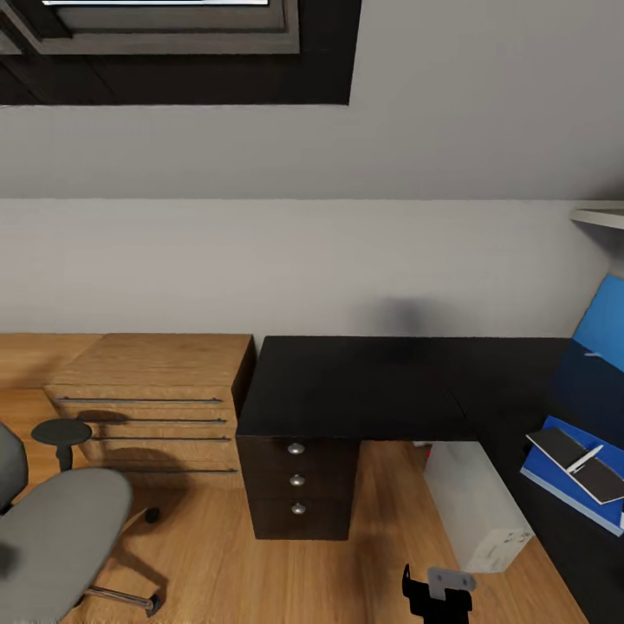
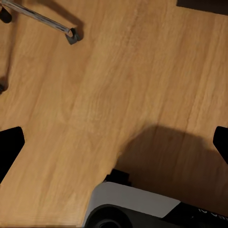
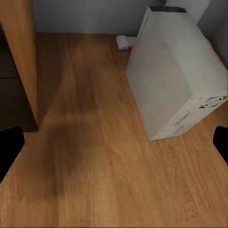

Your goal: In the bedroom, organize the workspace by keeping the computer under the desk, ensuring the monitor is on the desk, placing the keyboard on the desk next to the monitor, placing the mouse on the desk next to the keyboard, moving the folder from the swivel chair onto the desk next to the mouse, stacking the notebook on top of the folder with the pen on top of the notebook, and positioning the swivel chair next to the desk.

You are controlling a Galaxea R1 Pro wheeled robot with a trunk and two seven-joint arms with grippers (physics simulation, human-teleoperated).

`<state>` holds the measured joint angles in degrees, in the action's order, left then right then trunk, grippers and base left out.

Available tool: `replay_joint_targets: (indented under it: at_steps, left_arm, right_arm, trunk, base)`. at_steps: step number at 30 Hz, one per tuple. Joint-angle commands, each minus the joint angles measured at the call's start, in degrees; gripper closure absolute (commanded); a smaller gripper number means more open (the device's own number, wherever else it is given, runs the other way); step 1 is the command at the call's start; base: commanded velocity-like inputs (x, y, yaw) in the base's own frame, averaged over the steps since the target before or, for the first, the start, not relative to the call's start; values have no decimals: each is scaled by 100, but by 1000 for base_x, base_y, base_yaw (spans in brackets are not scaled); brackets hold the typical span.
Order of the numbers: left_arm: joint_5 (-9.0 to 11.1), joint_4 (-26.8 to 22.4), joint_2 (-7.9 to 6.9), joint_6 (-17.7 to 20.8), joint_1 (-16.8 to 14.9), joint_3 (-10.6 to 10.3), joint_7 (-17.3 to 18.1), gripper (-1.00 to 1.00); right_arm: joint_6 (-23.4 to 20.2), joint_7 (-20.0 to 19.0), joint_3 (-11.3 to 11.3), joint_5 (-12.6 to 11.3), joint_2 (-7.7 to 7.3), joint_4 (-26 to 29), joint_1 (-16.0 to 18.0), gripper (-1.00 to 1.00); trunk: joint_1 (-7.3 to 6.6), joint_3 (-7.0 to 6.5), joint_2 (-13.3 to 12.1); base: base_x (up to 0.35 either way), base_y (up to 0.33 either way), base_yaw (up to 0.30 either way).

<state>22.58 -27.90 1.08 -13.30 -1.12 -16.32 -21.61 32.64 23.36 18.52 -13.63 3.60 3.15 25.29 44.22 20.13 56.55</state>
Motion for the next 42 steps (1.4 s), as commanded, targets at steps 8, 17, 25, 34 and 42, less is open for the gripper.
replay_joint_targets:
  at_steps: [8,17,25,34,42]
  left_arm:
    - [94,4,3,-32,-10,-46,-46,-100]
    - [72,177,8,-712,-10,-47,-5,-100]
    - [54,404,16,-813,-9,-75,0,-100]
    - [61,418,25,-815,-10,-80,6,-100]
    - [62,426,30,-815,-10,-81,7,-100]
  right_arm:
    - [847,33,64,-35,5,-65,3,-100]
    - [1467,61,72,-42,29,-300,3,-100]
    - [1487,63,79,-39,43,-315,3,-100]
    - [1454,71,82,-43,59,-315,3,-100]
    - [1440,72,82,-43,70,-315,3,-100]
  trunk:
    - [0,6,4]
    - [0,6,4]
    - [0,6,4]
    - [0,0,4]
    - [0,-24,4]
  base:
    - [0,0,276]
    - [0,0,276]
    - [0,0,279]
    - [0,0,281]
    - [0,0,281]
